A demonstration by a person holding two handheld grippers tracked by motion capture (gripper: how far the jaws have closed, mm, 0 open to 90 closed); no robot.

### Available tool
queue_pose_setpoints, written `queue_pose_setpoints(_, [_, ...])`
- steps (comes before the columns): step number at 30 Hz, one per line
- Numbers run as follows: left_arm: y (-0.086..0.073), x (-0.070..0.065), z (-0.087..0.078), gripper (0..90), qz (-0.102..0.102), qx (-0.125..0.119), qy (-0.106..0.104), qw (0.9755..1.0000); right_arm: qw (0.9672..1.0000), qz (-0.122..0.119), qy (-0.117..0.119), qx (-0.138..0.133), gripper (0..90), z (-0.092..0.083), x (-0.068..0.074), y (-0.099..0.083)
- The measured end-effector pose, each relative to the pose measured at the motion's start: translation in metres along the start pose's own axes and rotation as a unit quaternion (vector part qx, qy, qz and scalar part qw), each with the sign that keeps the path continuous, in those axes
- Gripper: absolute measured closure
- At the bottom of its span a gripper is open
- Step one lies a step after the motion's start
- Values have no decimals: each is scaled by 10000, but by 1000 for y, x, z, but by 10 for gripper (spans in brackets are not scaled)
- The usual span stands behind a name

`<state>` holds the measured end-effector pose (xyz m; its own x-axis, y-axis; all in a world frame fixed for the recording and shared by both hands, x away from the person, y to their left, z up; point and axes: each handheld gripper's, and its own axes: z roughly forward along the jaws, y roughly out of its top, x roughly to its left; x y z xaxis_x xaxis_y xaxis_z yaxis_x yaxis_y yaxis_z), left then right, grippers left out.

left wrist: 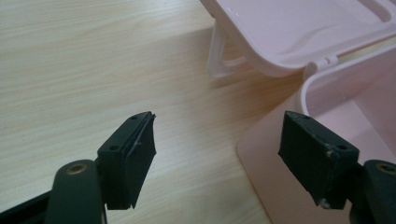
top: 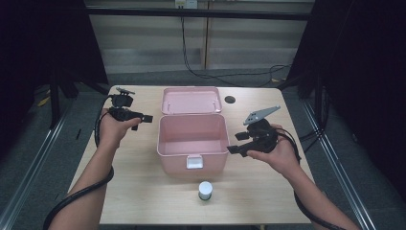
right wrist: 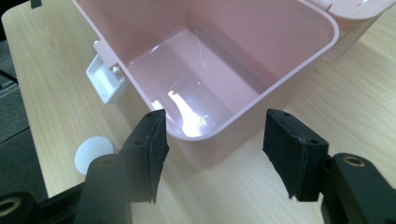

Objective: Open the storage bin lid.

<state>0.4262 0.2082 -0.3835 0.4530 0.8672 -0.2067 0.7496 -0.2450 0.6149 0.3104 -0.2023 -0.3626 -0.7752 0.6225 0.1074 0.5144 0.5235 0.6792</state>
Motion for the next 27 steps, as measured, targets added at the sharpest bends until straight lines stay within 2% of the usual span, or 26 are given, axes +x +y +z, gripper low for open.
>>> queue_pose_setpoints(9, [-25, 3, -2, 252, 55, -75, -184, 9998, 9999, -30, 97, 81, 352, -8, 1, -11])
queue_pose_setpoints(14, [-41, 6, -4, 245, 71, -84, -200, 9997, 9999, 16, 121, 94, 345, -13, 0, -20])
queue_pose_setpoints(16, [-47, 8, -5, 242, 20, -137, -228, 9996, 9998, 29, 130, 132, 341, -14, -1, -26])
queue_pose_setpoints(27, [-83, 10, -2, 234, 103, -139, -307, 9994, 9995, 16, 208, 240, 338, -14, 0, -40])
